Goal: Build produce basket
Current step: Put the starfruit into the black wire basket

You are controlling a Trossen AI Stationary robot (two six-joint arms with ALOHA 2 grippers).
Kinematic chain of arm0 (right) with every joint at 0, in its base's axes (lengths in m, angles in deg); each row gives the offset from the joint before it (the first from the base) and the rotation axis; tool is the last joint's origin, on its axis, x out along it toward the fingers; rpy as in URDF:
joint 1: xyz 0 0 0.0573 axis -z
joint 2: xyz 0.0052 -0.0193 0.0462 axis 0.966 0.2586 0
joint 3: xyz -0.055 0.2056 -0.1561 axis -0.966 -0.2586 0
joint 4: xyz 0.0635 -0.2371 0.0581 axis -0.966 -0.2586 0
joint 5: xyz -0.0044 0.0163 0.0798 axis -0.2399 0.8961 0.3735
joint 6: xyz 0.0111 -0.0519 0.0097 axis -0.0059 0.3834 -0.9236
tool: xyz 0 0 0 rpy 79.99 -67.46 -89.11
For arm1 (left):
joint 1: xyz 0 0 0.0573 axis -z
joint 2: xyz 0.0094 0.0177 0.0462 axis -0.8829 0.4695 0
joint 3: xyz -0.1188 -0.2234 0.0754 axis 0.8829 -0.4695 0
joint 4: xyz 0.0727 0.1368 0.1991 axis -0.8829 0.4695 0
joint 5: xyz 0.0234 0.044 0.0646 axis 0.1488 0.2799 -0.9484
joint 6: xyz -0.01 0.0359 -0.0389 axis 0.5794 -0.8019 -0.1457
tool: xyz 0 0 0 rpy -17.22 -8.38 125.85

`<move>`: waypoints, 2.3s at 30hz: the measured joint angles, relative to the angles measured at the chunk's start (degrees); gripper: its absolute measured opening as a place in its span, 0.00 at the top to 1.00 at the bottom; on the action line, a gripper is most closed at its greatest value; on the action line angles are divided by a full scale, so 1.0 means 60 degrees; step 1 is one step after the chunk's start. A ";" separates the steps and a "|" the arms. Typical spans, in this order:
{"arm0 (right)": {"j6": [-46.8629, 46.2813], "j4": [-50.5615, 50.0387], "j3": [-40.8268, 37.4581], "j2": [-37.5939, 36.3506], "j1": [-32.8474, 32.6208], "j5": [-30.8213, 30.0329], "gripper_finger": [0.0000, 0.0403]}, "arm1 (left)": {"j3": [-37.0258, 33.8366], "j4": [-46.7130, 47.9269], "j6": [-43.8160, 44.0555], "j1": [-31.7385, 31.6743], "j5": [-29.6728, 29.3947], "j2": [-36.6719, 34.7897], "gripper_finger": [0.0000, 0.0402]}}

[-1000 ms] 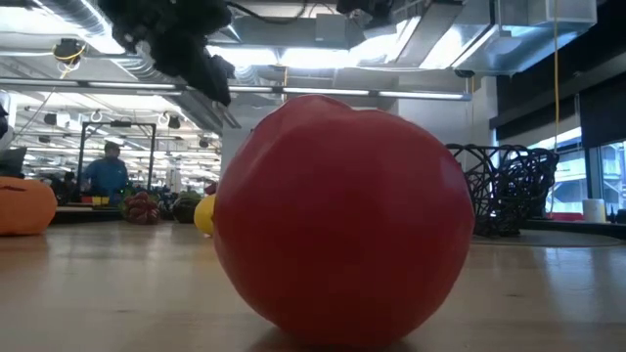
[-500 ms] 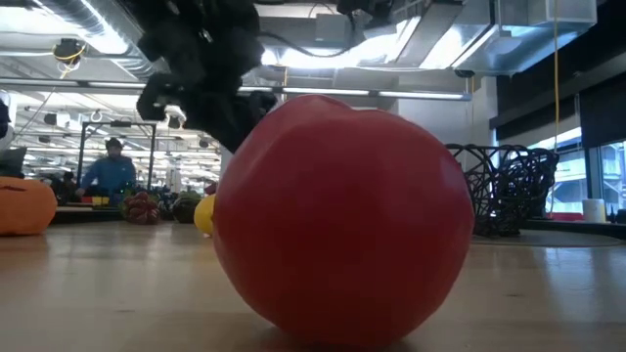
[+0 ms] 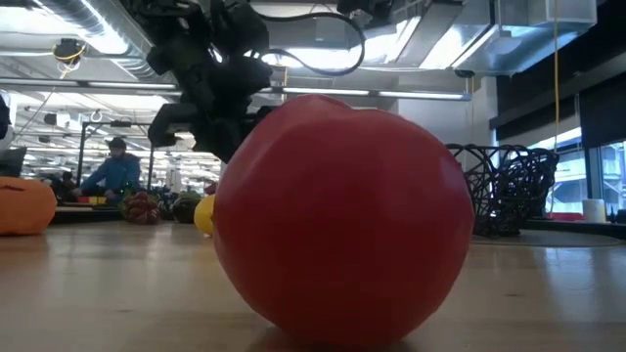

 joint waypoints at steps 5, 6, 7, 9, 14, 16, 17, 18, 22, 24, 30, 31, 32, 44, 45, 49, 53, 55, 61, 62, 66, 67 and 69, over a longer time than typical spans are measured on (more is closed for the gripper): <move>0.0000 0.0000 0.0000 0.0000 0.0000 0.0000 0.72 | 0.0000 -0.0014 -0.0009 0.0000 0.0004 0.0009 0.74; 0.0000 0.0000 0.0000 0.0000 0.0000 0.0000 0.72 | 0.0004 -0.0064 -0.0023 0.0000 0.0015 0.0082 0.74; 0.0000 0.0003 0.0000 0.0000 0.0000 0.0000 0.72 | 0.0007 -0.0120 -0.0062 0.0000 0.0018 0.0164 0.74; 0.0000 0.0000 0.0000 0.0000 0.0000 0.0000 0.72 | 0.0000 -0.0076 -0.0175 -0.0004 0.0017 0.0333 0.74; -0.0004 -0.0002 0.0000 -0.0004 0.0000 0.0000 0.72 | 0.0015 -0.0472 -0.0220 0.0065 0.0025 0.0779 0.74; -0.0004 -0.0004 -0.0004 -0.0004 0.0000 0.0000 0.72 | 0.0018 -0.0606 -0.0233 0.0132 -0.0055 0.0809 0.76; -0.0011 -0.0004 -0.0004 -0.0004 0.0000 0.0000 0.72 | 0.0015 -0.0658 -0.0233 0.0158 -0.0066 0.0812 0.78; -0.0028 -0.0011 -0.0004 -0.0004 0.0000 0.0000 0.72 | 0.0015 -0.0698 -0.0233 0.0179 -0.0069 0.0816 0.80; -0.0033 -0.0033 -0.0004 -0.0004 0.0000 0.0000 0.72 | 0.0015 -0.0783 -0.0118 0.0315 -0.0066 0.0816 0.91; -0.0033 -0.0033 -0.0004 -0.0004 0.0000 0.0000 0.72 | 0.0015 -0.0790 0.0152 0.0404 -0.0066 0.0816 0.96; -0.0036 -0.0121 -0.0004 -0.0004 0.0000 0.0000 0.72 | 0.0169 -0.0544 0.1074 0.0689 -0.0546 0.0796 0.99; -0.0041 -0.0167 -0.0004 -0.0004 0.0000 0.0000 0.72 | 0.0258 -0.0347 0.1122 0.0740 -0.0701 0.0748 0.99; -0.0076 -0.0213 -0.0004 -0.0004 0.0000 0.0000 0.72 | 0.0351 -0.0199 0.1150 0.0781 -0.0861 0.0684 0.99; -0.1765 -0.0788 -0.0004 -0.0004 0.0007 -0.0979 0.72 | 0.1575 0.1894 0.1029 0.0878 -0.3508 -0.0696 1.00; -0.1896 -0.0852 -0.0004 -0.0004 0.0007 -0.1161 0.72 | 0.1624 0.2075 0.1032 0.0879 -0.3691 -0.0823 1.00; -0.2251 -0.0982 -0.0004 -0.0004 0.0049 -0.1800 0.72 | 0.1681 0.2481 0.1163 0.0929 -0.4566 -0.1510 1.00; -0.2012 -0.0719 -0.0004 -0.0004 0.0068 -0.2706 0.72 | 0.1687 0.2726 0.0887 0.0962 -0.5137 -0.2185 1.00; -0.1976 -0.0414 -0.0004 0.0010 0.0120 -0.3057 0.72 | 0.1687 0.2649 0.0615 0.1063 -0.5216 -0.2458 1.00; -0.2010 0.0883 -0.0004 0.0040 0.0574 -0.3019 0.72 | 0.1682 0.2662 -0.0321 0.1417 -0.5635 -0.2949 1.00; -0.2015 0.1076 -0.0004 0.0040 0.0668 -0.2920 0.72 | 0.1676 0.2656 -0.0483 0.1494 -0.5776 -0.3001 1.00; -0.2550 0.1644 -0.0004 0.0040 0.1036 -0.2372 0.72 | 0.1690 0.2551 -0.0960 0.1810 -0.6358 -0.3005 1.00; -0.2743 0.1672 -0.0004 0.0040 0.1131 -0.2277 0.72 | 0.1687 0.2562 -0.0984 0.1885 -0.6567 -0.3005 1.00; -0.2997 0.1675 -0.0004 0.0040 0.1289 -0.2090 0.72 | 0.1690 0.2510 -0.0991 0.2020 -0.6874 -0.3005 1.00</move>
